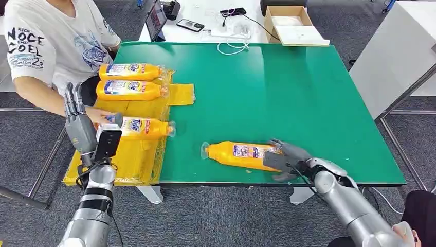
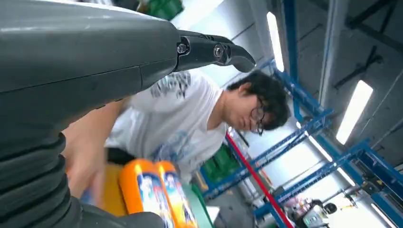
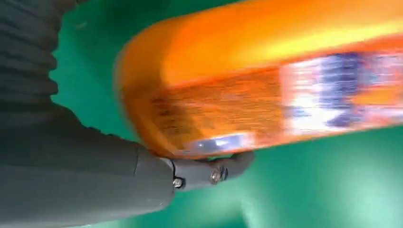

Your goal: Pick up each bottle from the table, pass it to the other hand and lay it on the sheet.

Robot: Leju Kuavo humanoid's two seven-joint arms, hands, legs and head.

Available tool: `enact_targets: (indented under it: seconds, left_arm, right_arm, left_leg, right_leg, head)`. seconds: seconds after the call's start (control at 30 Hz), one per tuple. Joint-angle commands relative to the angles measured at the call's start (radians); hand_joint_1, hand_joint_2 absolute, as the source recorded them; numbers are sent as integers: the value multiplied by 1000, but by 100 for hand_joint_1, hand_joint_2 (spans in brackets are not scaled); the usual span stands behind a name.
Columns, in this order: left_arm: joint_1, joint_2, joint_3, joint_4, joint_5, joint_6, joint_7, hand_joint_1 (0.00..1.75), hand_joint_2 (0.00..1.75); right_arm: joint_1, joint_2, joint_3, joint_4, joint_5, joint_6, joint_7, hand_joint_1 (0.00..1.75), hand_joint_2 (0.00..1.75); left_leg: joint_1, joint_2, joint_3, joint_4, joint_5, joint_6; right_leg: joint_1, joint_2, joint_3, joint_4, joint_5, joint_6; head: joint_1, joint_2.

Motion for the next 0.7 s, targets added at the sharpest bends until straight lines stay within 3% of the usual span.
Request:
enact_targets:
  seconds: [0.03, 0.13, 0.33, 0.47, 0.6, 0.7]
  left_arm:
    - [-60, -7, -98, 152, 55, -2, 3, 0, 175]
    - [-64, -8, -109, 161, 58, -2, 3, 0, 175]
    - [-65, -16, -117, 177, 52, -2, 3, 0, 175]
    - [-65, -16, -117, 177, 52, -2, 3, 0, 175]
    - [-67, -22, -110, 200, 43, -2, 3, 0, 175]
    - [-66, -17, -129, 220, 63, -2, 3, 0, 175]
  right_arm:
    - [-137, -123, 171, 24, -46, 56, 63, 0, 175]
    - [-133, -85, 181, 62, -48, 29, 77, 0, 175]
    - [-109, 56, 203, 199, 5, -193, 23, 0, 175]
    - [-109, 56, 203, 199, 5, -193, 23, 0, 175]
    - [-89, 137, 170, 269, 20, -288, -19, 0, 175]
    - [-71, 148, 155, 257, 19, -306, -58, 0, 175]
  left_leg:
    - [-1, 1, 1, 0, -1, 1]
    - [0, 1, 2, 0, -1, 0]
    - [1, 3, 3, -1, -1, 0]
    - [1, 3, 2, -1, -1, 0]
    - [1, 2, 2, -1, -1, 0]
    - [1, 4, 3, -1, -1, 0]
  right_leg:
    - [-1, 0, 0, 1, -1, -1]
    - [0, 0, 1, 0, 0, -1]
    - [2, 2, 3, -2, 0, -2]
    - [1, 1, 0, -1, 0, -1]
    - [1, 1, 1, -1, 0, -1]
    - [2, 2, 2, -1, -1, -2]
  head:
    - [0, 0]
    - [0, 0]
    - [0, 0]
    - [-1, 0]
    - [-1, 0]
    - [0, 0]
